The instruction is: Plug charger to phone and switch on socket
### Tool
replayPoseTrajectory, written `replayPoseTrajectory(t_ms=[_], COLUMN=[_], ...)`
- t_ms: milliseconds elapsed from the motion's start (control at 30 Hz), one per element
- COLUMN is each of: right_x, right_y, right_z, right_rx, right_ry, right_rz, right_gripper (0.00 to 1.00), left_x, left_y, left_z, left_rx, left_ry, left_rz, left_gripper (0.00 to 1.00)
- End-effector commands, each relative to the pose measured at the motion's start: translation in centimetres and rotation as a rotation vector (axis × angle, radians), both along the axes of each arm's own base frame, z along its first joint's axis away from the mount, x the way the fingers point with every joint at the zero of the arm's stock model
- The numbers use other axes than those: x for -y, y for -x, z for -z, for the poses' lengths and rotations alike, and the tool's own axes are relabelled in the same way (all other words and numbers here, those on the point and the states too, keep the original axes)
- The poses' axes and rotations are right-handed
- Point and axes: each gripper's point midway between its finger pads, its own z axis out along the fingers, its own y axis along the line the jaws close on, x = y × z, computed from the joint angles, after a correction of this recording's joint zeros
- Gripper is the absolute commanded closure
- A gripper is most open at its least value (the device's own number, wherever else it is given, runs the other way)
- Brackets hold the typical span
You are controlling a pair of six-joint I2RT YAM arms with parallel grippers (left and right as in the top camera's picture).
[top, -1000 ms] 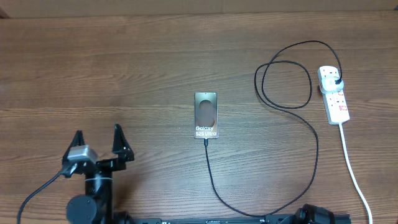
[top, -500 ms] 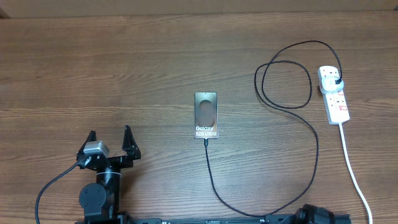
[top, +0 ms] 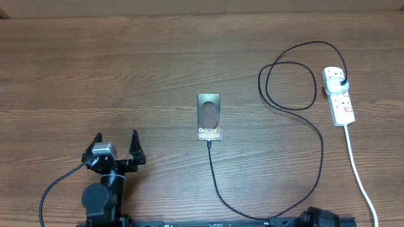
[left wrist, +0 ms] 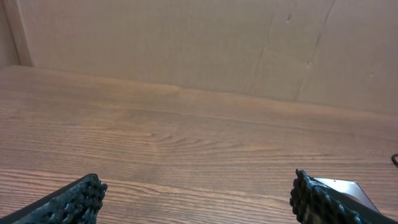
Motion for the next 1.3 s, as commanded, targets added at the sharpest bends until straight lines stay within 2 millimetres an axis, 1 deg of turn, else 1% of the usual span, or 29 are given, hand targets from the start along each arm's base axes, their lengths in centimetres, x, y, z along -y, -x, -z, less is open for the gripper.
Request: replayPoseTrajectory(t_ms=[0,67,100,133,200,333,500,533,567,600,733,867,1000,1067,1167,1267], right_x=[-0.1,-0.2,-0.2,-0.3,-0.4,-0.7,-0.9,-1.0,-1.2,-1.4,-2.9,-3.3,-3.2,-2.8,-2.1,-2.1], right_y=[1.1,1.4,1.6,1.8,2.1,2.9,3.5,3.8,4.6,5.1,6.7,7.9,10.2,11.1,12.2,12.9], right_z=[-0.4,-0.7,-0.9,-1.0,-1.2,-1.8,-1.9,-1.7,-1.3,-0.9,1.0,3.0,4.2,4.6,5.2,6.1], right_rx=[0.034,0.051,0.059,0.065,0.077,0.108,0.125,0.13,0.143,0.152,0.192,0.238,0.287,0.312,0.34,0.364], right_ry=[0.002,0.008,0.01,0.012,0.016,0.026,0.016,0.016,0.02,0.017,0.057,0.077,0.083,0.071,0.046,0.048], right_rz=[0.009,0.009,0.009,0.009,0.009,0.009,-0.004,-0.005,-0.006,-0.014,-0.077,-0.098,-0.15,-0.155,-0.147,-0.151], right_gripper=[0.8,0.66,0.55,0.49,0.48,0.48,0.63,0.67,0.73,0.74,0.75,0.75,0.75,0.75,0.75,0.75], left_x=[0.3,0.3,0.3,0.3,0.3,0.3,0.3,0.3,0.3,0.3,0.3,0.3,0.3,0.3,0.3,0.3], left_y=[0.0,0.0,0.0,0.0,0.0,0.0,0.0,0.0,0.0,0.0,0.0,0.0,0.0,0.0,0.0,0.0], left_z=[0.1,0.1,0.1,0.1,0.1,0.1,0.1,0.1,0.1,0.1,0.1,0.1,0.1,0.1,0.1,0.1], left_rx=[0.001,0.002,0.002,0.002,0.002,0.002,0.002,0.002,0.002,0.002,0.002,0.002,0.002,0.002,0.002,0.002], left_ry=[-0.022,-0.022,-0.022,-0.022,-0.022,-0.022,-0.022,-0.022,-0.022,-0.022,-0.022,-0.022,-0.022,-0.022,-0.022,-0.022], left_rz=[0.016,0.017,0.017,0.017,0.017,0.017,0.017,0.017,0.017,0.017,0.017,0.017,0.017,0.017,0.017,0.017], left_gripper=[0.0,0.0,0.0,0.0,0.0,0.0,0.0,0.0,0.0,0.0,0.0,0.0,0.0,0.0,0.0,0.0])
